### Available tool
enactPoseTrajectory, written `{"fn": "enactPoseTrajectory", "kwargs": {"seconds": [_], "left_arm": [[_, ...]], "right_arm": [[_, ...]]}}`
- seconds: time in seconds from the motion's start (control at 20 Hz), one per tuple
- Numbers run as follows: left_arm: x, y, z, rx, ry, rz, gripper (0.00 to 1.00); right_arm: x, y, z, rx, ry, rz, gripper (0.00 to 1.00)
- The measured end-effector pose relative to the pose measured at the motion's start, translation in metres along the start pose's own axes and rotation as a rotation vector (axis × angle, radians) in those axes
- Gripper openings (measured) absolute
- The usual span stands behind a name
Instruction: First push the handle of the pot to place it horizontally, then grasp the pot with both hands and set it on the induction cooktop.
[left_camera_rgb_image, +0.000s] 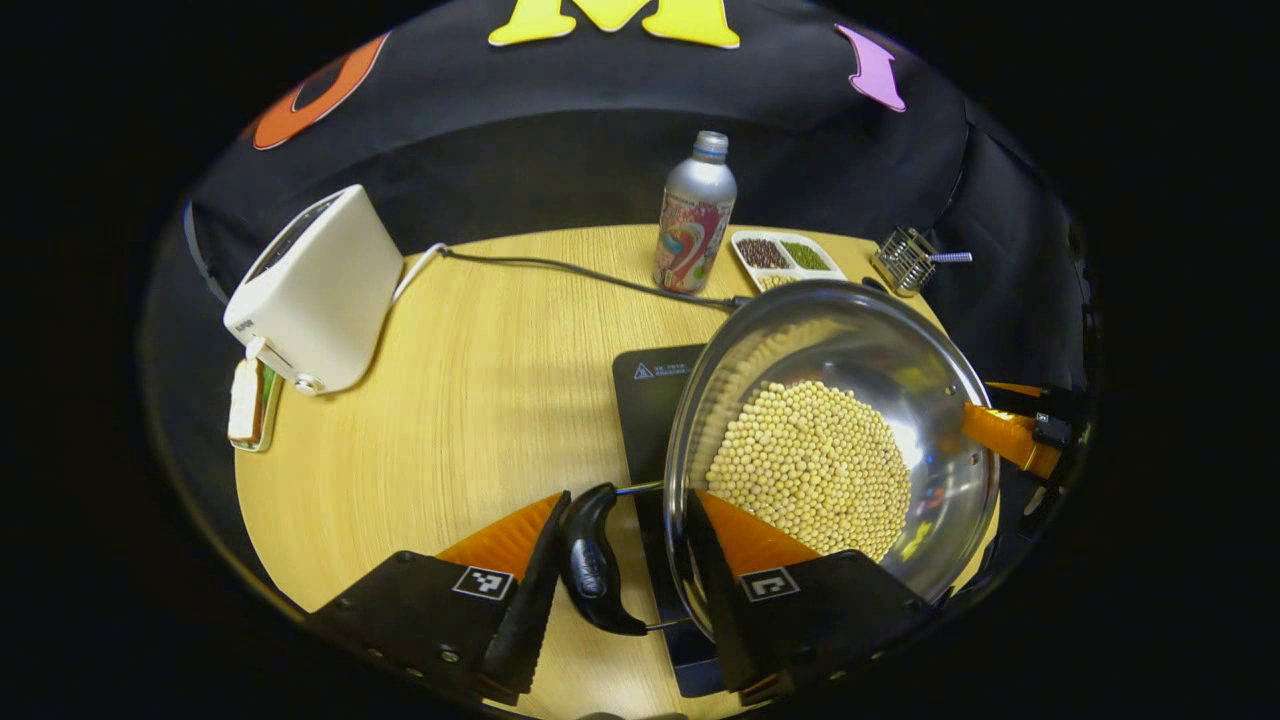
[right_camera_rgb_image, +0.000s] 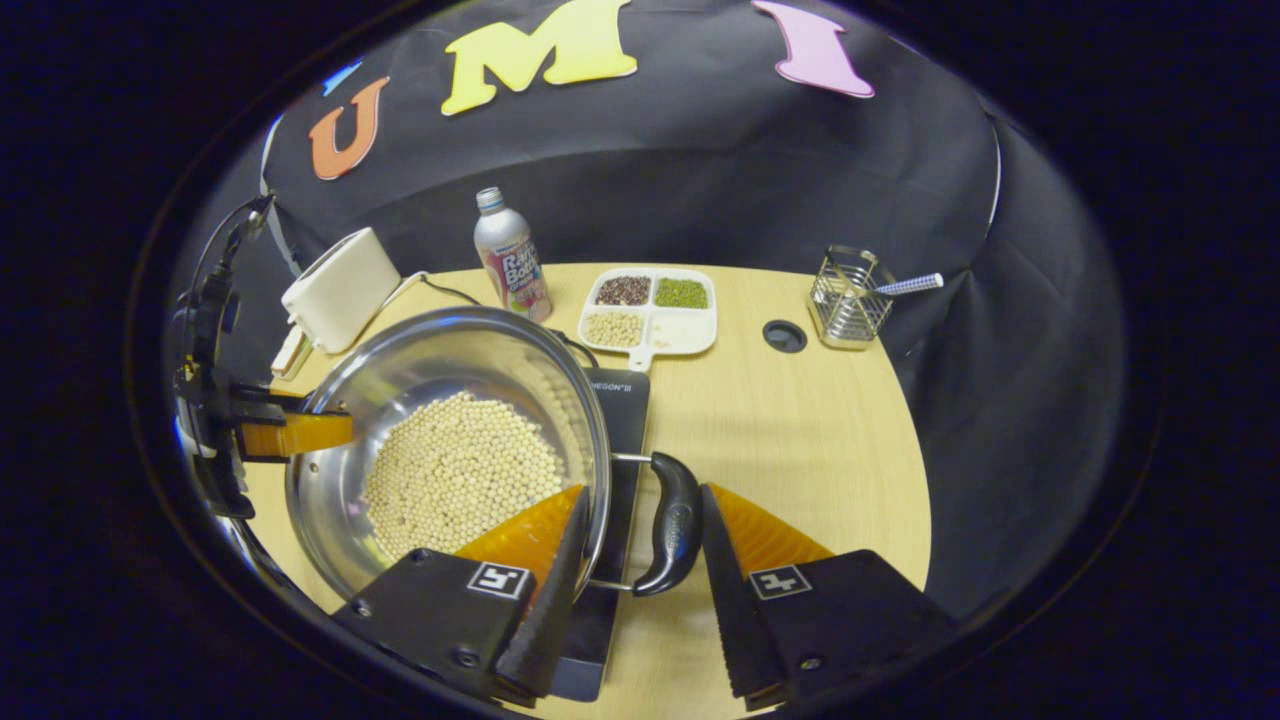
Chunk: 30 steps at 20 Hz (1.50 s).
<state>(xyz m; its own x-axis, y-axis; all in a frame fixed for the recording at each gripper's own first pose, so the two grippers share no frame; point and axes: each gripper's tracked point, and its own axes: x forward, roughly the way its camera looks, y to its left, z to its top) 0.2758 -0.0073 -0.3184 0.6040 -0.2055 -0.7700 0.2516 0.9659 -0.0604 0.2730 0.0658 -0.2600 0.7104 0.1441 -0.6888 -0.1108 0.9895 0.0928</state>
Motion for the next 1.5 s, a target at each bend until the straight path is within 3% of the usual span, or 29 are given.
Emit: {"fn": "enactPoseTrajectory", "kwargs": {"seconds": [0.05, 0.1, 0.15, 0.2, 0.7, 0.75, 1.0, 1.5], "left_arm": [[-0.006, 0.004, 0.005, 0.012, -0.042, 0.018, 0.96], [-0.011, 0.006, 0.009, 0.021, -0.072, 0.034, 0.99], [-0.016, 0.003, 0.011, 0.028, -0.098, 0.037, 0.96], [-0.021, 0.002, 0.014, 0.031, -0.124, 0.042, 0.96], [-0.045, 0.001, 0.008, 0.037, -0.192, 0.056, 0.96], [-0.049, 0.002, 0.006, 0.042, -0.203, 0.061, 1.00], [-0.076, -0.001, 0.014, 0.039, -0.264, 0.052, 0.96], [-0.238, 0.020, 0.031, -0.006, -0.575, 0.051, 0.96]], "right_arm": [[-0.004, -0.002, 0.009, -0.001, -0.041, -0.020, 0.69], [-0.010, 0.000, 0.014, -0.008, -0.074, -0.025, 0.69], [-0.014, 0.001, 0.016, -0.018, -0.096, -0.037, 0.73], [-0.018, 0.003, 0.015, -0.029, -0.104, -0.048, 0.84], [-0.034, 0.032, 0.002, -0.078, -0.119, -0.057, 0.84], [-0.036, 0.033, 0.001, -0.072, -0.118, -0.058, 0.84], [-0.056, 0.044, 0.005, -0.087, -0.144, -0.061, 0.85], [-0.215, 0.114, 0.069, -0.147, -0.452, -0.072, 0.86]]}}
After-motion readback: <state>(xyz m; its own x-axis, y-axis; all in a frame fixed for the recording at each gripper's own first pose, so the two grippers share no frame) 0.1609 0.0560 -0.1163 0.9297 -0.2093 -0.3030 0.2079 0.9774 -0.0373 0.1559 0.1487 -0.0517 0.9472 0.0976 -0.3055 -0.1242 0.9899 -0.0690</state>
